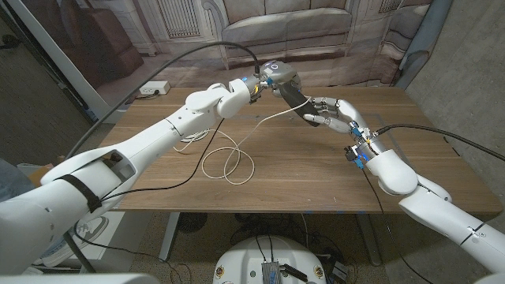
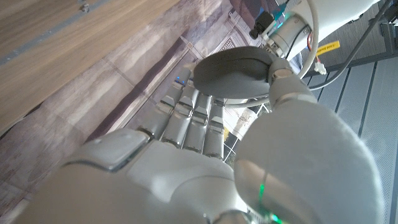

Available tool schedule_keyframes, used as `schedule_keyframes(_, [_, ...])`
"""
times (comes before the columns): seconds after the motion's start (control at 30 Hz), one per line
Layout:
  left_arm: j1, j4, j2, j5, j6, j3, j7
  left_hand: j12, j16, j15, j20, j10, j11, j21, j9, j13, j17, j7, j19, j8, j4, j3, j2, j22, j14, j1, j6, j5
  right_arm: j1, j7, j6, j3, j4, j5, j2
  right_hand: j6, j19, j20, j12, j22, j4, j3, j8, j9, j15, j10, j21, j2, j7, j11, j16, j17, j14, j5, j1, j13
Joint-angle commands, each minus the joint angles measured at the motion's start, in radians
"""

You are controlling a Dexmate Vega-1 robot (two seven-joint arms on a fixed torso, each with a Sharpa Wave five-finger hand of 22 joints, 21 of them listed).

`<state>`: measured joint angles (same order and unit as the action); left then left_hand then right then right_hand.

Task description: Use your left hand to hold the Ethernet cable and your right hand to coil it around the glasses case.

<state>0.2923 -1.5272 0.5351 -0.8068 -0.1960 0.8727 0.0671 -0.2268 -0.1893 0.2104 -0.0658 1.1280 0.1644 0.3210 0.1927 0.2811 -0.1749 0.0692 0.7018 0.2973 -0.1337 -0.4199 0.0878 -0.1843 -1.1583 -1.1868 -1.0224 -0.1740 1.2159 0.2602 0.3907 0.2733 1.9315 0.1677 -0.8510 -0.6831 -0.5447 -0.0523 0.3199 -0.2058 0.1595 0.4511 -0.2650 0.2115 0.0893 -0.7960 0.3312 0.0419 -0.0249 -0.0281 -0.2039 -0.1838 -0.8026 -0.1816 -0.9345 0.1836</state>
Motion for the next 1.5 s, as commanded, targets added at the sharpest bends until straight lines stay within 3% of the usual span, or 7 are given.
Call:
schedule_keyframes(0.03, [0.048,-0.020,0.024,0.052,0.013,-0.018,-0.003,-0.006,0.000,0.008,-0.100,0.014,0.002,-0.002,0.004,0.006,-0.001,-0.040,0.005,0.006,0.012,-0.022,0.008,-0.002,-0.015,-0.003,-0.050,-0.004,0.025,0.046,-0.016,-0.049,0.035,-0.038,0.007,-0.171,-0.005,-0.106,0.004,-0.003,-0.008,0.009,-0.004,0.004,0.133,-0.224,0.005,-0.147,0.156,0.212,-0.009,-0.003,-0.017,-0.006,-0.139,0.002])
schedule_keyframes(0.33, [0.098,-0.086,0.064,0.086,0.013,-0.040,-0.024,-0.004,-0.001,0.007,-0.098,0.016,0.001,-0.002,0.005,0.007,-0.001,-0.043,0.005,0.005,0.012,-0.024,0.007,-0.002,-0.018,-0.003,-0.054,-0.003,0.004,0.080,-0.132,-0.068,0.070,-0.119,-0.010,-0.172,-0.006,-0.106,0.004,-0.003,-0.008,0.008,-0.003,0.004,0.133,-0.227,0.006,-0.148,0.155,0.215,-0.009,-0.003,-0.021,-0.006,-0.140,0.002])
schedule_keyframes(0.67, [0.156,-0.202,0.122,0.085,0.005,-0.061,-0.082,-0.003,-0.001,0.008,-0.097,0.023,-0.003,-0.003,0.005,0.008,-0.001,-0.047,0.004,0.004,0.010,-0.027,0.005,-0.002,-0.021,-0.004,-0.059,-0.003,-0.060,0.107,-0.286,-0.037,0.096,-0.238,-0.024,-0.178,-0.009,-0.106,0.005,-0.003,-0.009,0.008,-0.003,0.004,0.133,-0.232,0.008,-0.151,0.153,0.214,-0.008,-0.003,-0.026,-0.007,-0.141,0.003])
schedule_keyframes(1.23, [0.258,-0.305,0.182,0.097,0.109,-0.125,-0.145,-0.001,-0.001,0.006,-0.094,0.026,-0.009,-0.005,0.005,0.012,-0.001,-0.050,0.002,0.001,0.009,-0.031,0.003,-0.002,-0.029,-0.005,-0.061,-0.002,-0.110,0.136,-0.284,-0.030,0.046,-0.235,-0.011,-0.188,-0.014,-0.105,0.006,-0.004,-0.006,0.008,-0.003,0.005,0.137,-0.244,0.012,-0.155,0.157,0.214,-0.009,-0.003,-0.040,-0.008,-0.148,0.003])
schedule_keyframes(1.5, [0.303,-0.403,0.228,0.039,0.157,-0.148,-0.157,0.000,-0.001,0.005,-0.092,0.026,-0.009,-0.005,0.005,0.014,-0.001,-0.050,0.002,0.000,0.009,-0.033,0.002,-0.002,-0.030,-0.005,-0.063,-0.002,-0.123,0.146,-0.311,-0.038,0.026,-0.230,-0.011,-0.192,-0.016,-0.105,0.006,-0.004,-0.006,0.006,-0.003,0.005,0.135,-0.248,0.013,-0.157,0.157,0.214,-0.011,-0.004,-0.049,-0.008,-0.149,0.003])
